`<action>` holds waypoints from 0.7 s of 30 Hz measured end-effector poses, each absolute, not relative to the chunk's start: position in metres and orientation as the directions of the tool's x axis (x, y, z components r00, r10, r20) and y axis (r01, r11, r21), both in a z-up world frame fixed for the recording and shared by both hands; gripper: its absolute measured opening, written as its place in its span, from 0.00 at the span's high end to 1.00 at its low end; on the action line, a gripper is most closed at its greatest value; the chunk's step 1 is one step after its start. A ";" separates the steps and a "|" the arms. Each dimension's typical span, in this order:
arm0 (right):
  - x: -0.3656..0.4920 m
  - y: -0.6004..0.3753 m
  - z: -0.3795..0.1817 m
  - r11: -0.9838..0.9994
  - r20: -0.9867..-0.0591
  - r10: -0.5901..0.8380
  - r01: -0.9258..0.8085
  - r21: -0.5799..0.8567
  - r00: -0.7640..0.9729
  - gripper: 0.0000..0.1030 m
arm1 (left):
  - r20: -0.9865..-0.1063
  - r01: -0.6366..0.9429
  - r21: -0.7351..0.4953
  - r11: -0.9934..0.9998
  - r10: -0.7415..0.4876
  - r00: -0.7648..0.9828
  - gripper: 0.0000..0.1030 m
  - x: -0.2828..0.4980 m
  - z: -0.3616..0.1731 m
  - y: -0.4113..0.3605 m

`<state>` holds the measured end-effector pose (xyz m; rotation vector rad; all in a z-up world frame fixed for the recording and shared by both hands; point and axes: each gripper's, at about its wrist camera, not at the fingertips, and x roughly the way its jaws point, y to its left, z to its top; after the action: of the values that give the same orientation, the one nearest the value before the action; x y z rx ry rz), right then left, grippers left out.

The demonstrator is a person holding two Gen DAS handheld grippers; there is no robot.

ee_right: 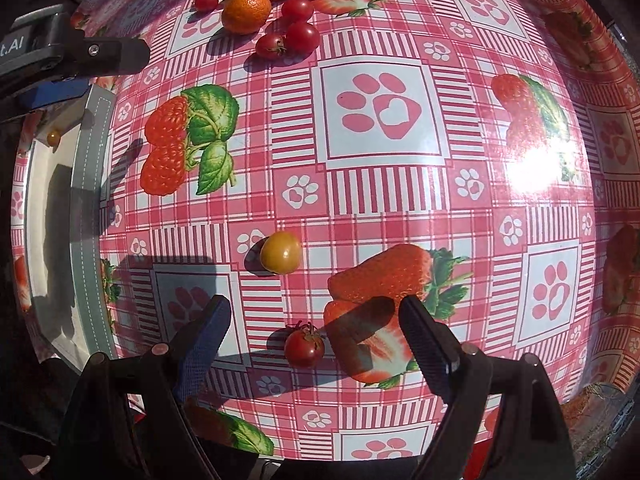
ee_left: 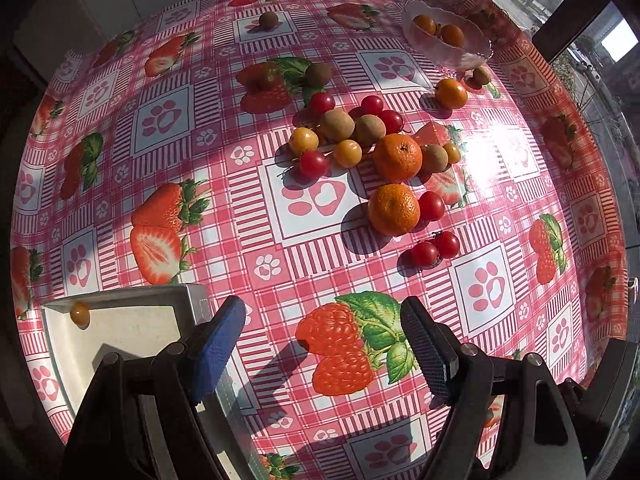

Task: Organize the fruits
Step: 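Move both open tools back toward the fruit cluster, then grasp another yellow cherry tomato with the right tool while the left tool grasps a mandarin orange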

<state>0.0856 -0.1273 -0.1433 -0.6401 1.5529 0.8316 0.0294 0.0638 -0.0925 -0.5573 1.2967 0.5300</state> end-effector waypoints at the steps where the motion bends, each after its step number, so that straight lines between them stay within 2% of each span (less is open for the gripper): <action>1: 0.086 -0.126 -0.144 0.586 -0.988 0.059 -0.796 0.150 -0.142 0.14 | -0.979 -0.645 -0.089 0.759 0.053 0.198 0.21 0.038 -0.095 0.066; 14: 0.062 -0.091 -0.148 0.492 -0.990 0.099 -0.860 0.136 -0.100 0.16 | -0.979 -0.652 -0.107 0.751 0.035 0.201 0.21 0.096 -0.128 0.076; 16: 0.061 -0.085 -0.147 0.483 -0.990 0.105 -0.866 0.130 -0.090 0.23 | -0.980 -0.655 -0.107 0.748 0.033 0.197 0.22 0.101 -0.133 0.078; 18: 0.056 -0.078 -0.143 0.465 -0.991 0.108 -0.877 0.118 -0.076 0.36 | -0.978 -0.655 -0.117 0.746 0.029 0.208 0.22 0.103 -0.134 0.079; 19: 0.053 -0.071 -0.141 0.453 -0.992 0.106 -0.884 0.111 -0.070 0.38 | -0.977 -0.654 -0.117 0.747 0.031 0.211 0.22 0.105 -0.134 0.080; 21: 0.049 -0.064 -0.137 0.434 -0.994 0.098 -0.896 0.091 -0.054 0.51 | -0.973 -0.645 -0.133 0.753 0.026 0.231 0.31 0.108 -0.132 0.078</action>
<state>0.0487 -0.0638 -0.1369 -0.7748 1.3820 0.9586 0.1083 0.0781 -0.1319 -0.5887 1.2665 0.4992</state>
